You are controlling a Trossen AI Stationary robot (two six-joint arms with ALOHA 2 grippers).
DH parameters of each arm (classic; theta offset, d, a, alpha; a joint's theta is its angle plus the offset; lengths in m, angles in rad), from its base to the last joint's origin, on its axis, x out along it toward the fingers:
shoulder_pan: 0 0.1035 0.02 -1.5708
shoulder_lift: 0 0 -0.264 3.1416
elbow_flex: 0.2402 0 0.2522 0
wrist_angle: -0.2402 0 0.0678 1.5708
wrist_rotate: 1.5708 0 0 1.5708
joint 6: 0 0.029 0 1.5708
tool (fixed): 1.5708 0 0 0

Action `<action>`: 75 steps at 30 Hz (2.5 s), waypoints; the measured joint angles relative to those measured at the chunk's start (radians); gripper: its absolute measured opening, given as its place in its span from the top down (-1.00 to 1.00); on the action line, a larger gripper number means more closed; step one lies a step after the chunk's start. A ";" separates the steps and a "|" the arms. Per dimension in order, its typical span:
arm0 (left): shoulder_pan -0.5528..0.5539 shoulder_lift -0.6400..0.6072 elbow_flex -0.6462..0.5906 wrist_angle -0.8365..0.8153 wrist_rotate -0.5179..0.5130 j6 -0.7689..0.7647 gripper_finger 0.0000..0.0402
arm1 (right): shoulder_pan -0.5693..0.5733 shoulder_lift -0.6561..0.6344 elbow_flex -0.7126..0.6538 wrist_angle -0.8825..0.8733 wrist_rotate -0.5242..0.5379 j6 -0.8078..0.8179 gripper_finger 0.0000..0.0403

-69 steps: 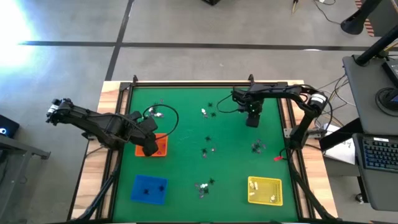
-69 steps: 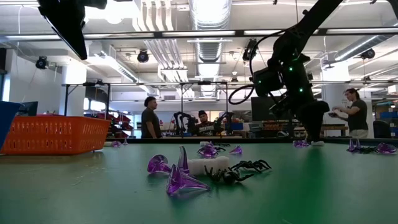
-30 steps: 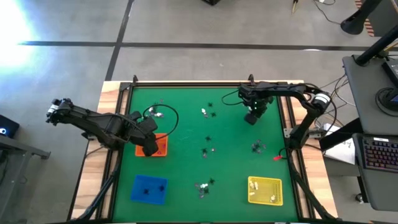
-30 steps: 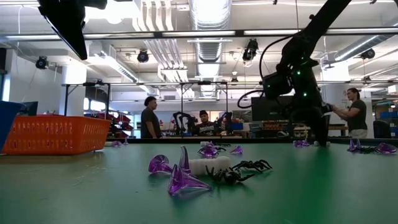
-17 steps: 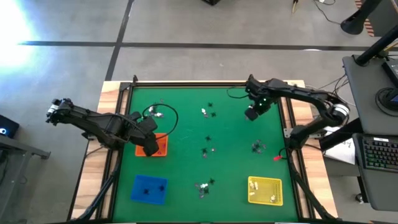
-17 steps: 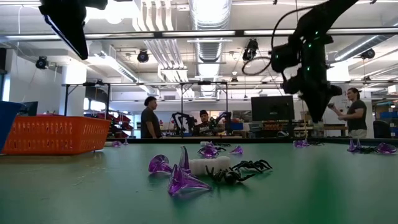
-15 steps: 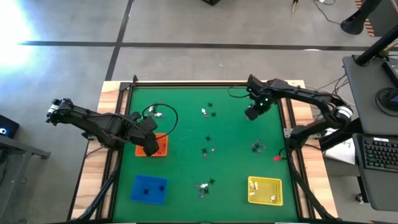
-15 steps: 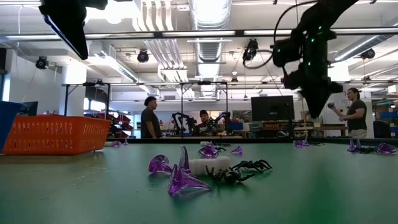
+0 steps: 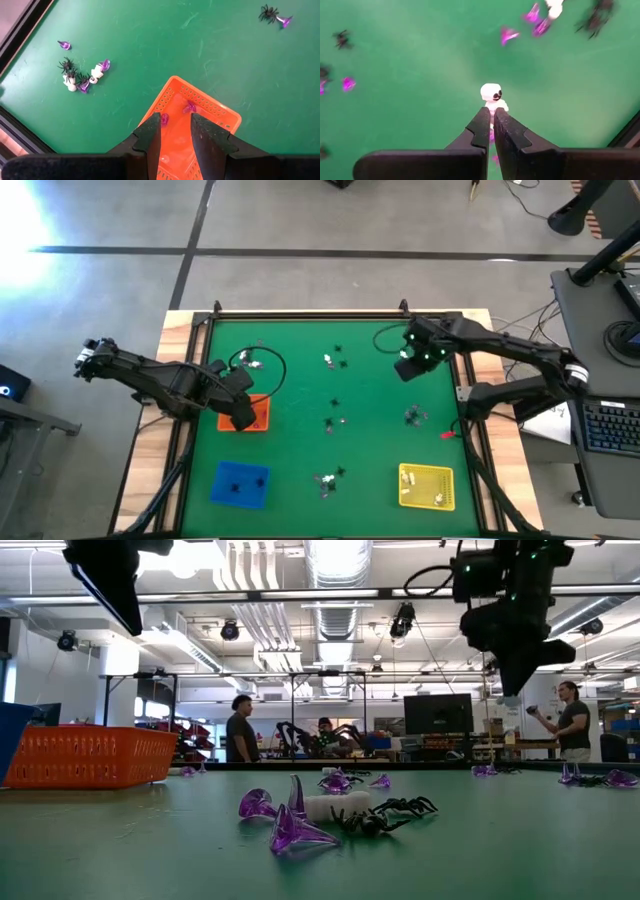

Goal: Sort Halloween decoration
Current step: Put the white skeleton toy into the yellow bin

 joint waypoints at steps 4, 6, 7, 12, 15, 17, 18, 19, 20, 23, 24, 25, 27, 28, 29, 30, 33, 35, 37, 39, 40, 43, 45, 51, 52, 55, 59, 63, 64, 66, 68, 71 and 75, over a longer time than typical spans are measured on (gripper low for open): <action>-0.001 0.000 0.000 0.000 0.000 0.050 0.56 | 0.137 -0.018 0.000 -0.009 -0.001 0.143 0.94; -0.001 0.000 0.000 0.000 0.000 0.066 0.56 | 0.215 -0.025 0.000 -0.009 -0.001 0.222 0.94; -0.001 0.000 0.000 0.000 0.000 0.069 0.56 | 0.256 -0.026 0.000 -0.008 0.000 0.264 0.94; -0.005 -0.001 0.000 0.002 0.000 0.111 0.56 | 0.472 -0.026 0.000 -0.007 0.001 0.484 0.94; -0.008 -0.001 0.000 0.004 -0.001 0.141 0.56 | 0.610 -0.024 0.000 -0.002 0.001 0.619 0.94; -0.008 -0.001 0.000 0.005 -0.001 0.155 0.56 | 0.702 -0.023 0.000 0.005 0.008 0.719 0.94; -0.008 -0.001 0.000 0.006 -0.001 0.161 0.56 | 0.747 -0.023 0.000 0.008 0.012 0.773 0.94; -0.008 -0.001 0.000 0.007 -0.001 0.167 0.56 | 0.793 -0.021 0.000 0.012 0.017 0.831 0.94; -0.008 -0.001 0.000 0.007 -0.001 0.173 0.56 | 0.837 -0.016 0.000 0.023 0.029 0.884 0.94; -0.008 -0.001 0.000 0.008 -0.001 0.191 0.56 | 0.950 0.002 0.001 0.051 0.055 1.004 0.94; -0.008 -0.002 0.000 0.008 -0.001 0.197 0.56 | 0.977 0.010 0.001 0.061 0.060 1.032 0.94; -0.008 -0.002 0.000 0.008 -0.001 0.202 0.56 | 0.999 0.017 0.001 0.066 0.063 1.053 0.94; -0.008 -0.002 0.000 0.008 -0.001 0.211 0.56 | 1.027 0.038 0.001 0.061 0.086 1.073 0.94; -0.009 -0.002 0.000 0.009 -0.001 0.215 0.56 | 1.030 0.047 0.001 0.060 0.103 1.078 0.94; -0.009 -0.002 0.000 0.010 -0.001 0.216 0.56 | 1.030 0.056 0.001 0.057 0.126 1.078 0.94; -0.009 -0.002 0.000 0.011 -0.001 0.216 0.56 | 1.026 0.065 0.001 0.050 0.151 1.078 0.94; -0.009 -0.002 0.000 0.011 -0.001 0.216 0.56 | 0.997 0.092 0.001 0.052 0.191 1.034 0.94; -0.009 -0.002 0.000 0.011 -0.001 0.216 0.56 | 0.975 0.109 0.001 0.053 0.190 0.975 0.94; -0.010 -0.002 0.000 0.011 -0.001 0.216 0.56 | 0.952 0.122 0.001 0.054 0.189 0.910 0.94; -0.011 -0.002 0.000 0.011 0.000 0.216 0.56 | 0.920 0.134 0.001 0.053 0.187 0.846 0.94; -0.011 -0.002 0.000 0.011 0.004 0.216 0.56 | 0.900 0.141 0.001 0.053 0.187 0.818 0.93; -0.013 -0.002 0.000 0.011 0.025 0.216 0.56 | 0.838 0.167 0.001 0.053 0.188 0.725 0.87; -0.016 -0.002 0.000 0.011 0.025 0.216 0.56 | 0.797 0.186 0.001 0.053 0.186 0.660 0.80; -0.033 -0.010 0.000 0.011 0.026 0.213 0.56 | 0.696 0.238 -0.001 0.042 0.195 0.526 0.53; -0.035 -0.011 0.000 0.012 0.026 0.213 0.56 | 0.683 0.247 -0.003 0.042 0.196 0.510 0.50; -0.035 -0.016 0.000 0.012 0.026 0.208 0.56 | 0.648 0.280 -0.011 0.042 0.195 0.491 0.44; -0.035 -0.019 0.000 0.013 0.026 0.200 0.56 | 0.622 0.332 -0.016 0.044 0.192 0.452 0.42; -0.035 -0.020 0.000 0.014 0.027 0.199 0.56 | 0.609 0.380 -0.016 0.050 0.191 0.425 0.42; -0.035 -0.021 0.000 0.014 0.027 0.199 0.56 | 0.608 0.392 -0.016 0.050 0.191 0.416 0.42; -0.035 -0.021 0.000 0.014 0.027 0.199 0.56 | 0.607 0.414 -0.016 0.050 0.191 0.407 0.42; -0.035 -0.021 0.000 0.015 0.027 0.199 0.56 | 0.607 0.435 -0.016 0.051 0.191 0.403 0.42; -0.035 -0.021 0.000 0.016 0.027 0.200 0.56 | 0.606 0.467 -0.016 0.054 0.200 0.395 0.42; -0.035 -0.021 0.000 0.016 0.027 0.200 0.56 | 0.598 0.500 -0.016 0.057 0.204 0.374 0.42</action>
